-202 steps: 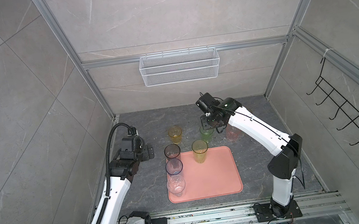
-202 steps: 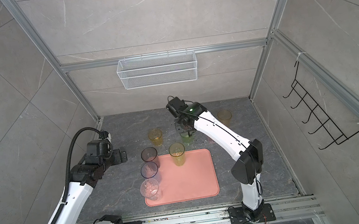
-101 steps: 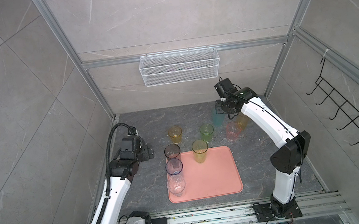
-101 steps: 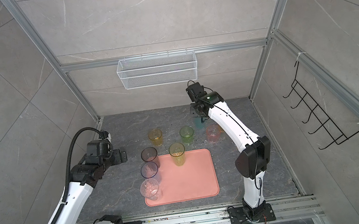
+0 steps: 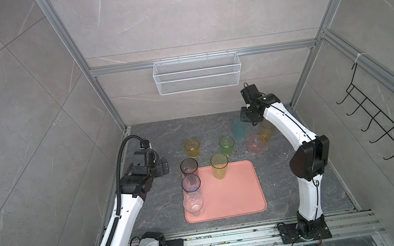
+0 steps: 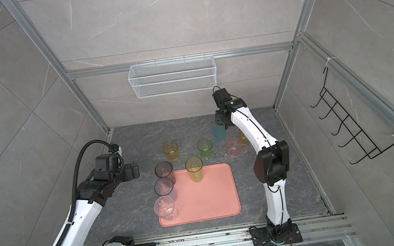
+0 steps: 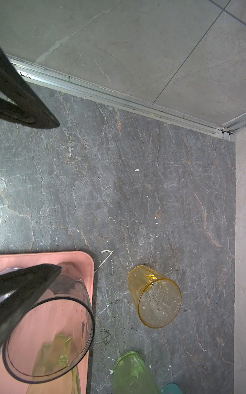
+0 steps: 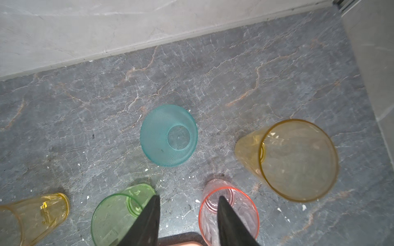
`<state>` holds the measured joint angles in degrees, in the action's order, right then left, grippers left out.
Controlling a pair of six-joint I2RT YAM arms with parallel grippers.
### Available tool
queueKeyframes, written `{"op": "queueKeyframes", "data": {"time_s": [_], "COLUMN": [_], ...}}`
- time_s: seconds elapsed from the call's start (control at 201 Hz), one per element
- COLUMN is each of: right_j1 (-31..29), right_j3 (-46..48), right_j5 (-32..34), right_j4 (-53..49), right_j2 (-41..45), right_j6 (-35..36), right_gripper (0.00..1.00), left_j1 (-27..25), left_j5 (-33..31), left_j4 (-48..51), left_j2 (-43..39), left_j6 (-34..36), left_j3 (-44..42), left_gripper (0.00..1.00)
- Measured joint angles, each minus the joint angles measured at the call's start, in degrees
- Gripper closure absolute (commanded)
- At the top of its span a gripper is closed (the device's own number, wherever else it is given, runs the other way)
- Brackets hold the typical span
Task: Place the glasses into the tray
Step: 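Move the right gripper over the teal cup farthest from the robot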
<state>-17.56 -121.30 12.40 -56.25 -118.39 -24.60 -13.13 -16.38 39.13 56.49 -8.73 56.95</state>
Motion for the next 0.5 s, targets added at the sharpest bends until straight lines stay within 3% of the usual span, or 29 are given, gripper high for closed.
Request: {"op": "queueKeyframes", "data": {"time_s": [0.503], "right_j1": [2.89], "right_j3": [-8.87], "right_j5": [-3.26], "right_j4": [-1.66], "right_j2": [-11.17], "right_j6": [-0.74], "right_gripper": [0.52], "left_j1": [0.00], "left_j5": [-0.02], "left_j4": [0.02], "left_j2": [-0.04], "left_j6": [0.02], "left_j3": [0.00], "left_gripper": [0.01]}}
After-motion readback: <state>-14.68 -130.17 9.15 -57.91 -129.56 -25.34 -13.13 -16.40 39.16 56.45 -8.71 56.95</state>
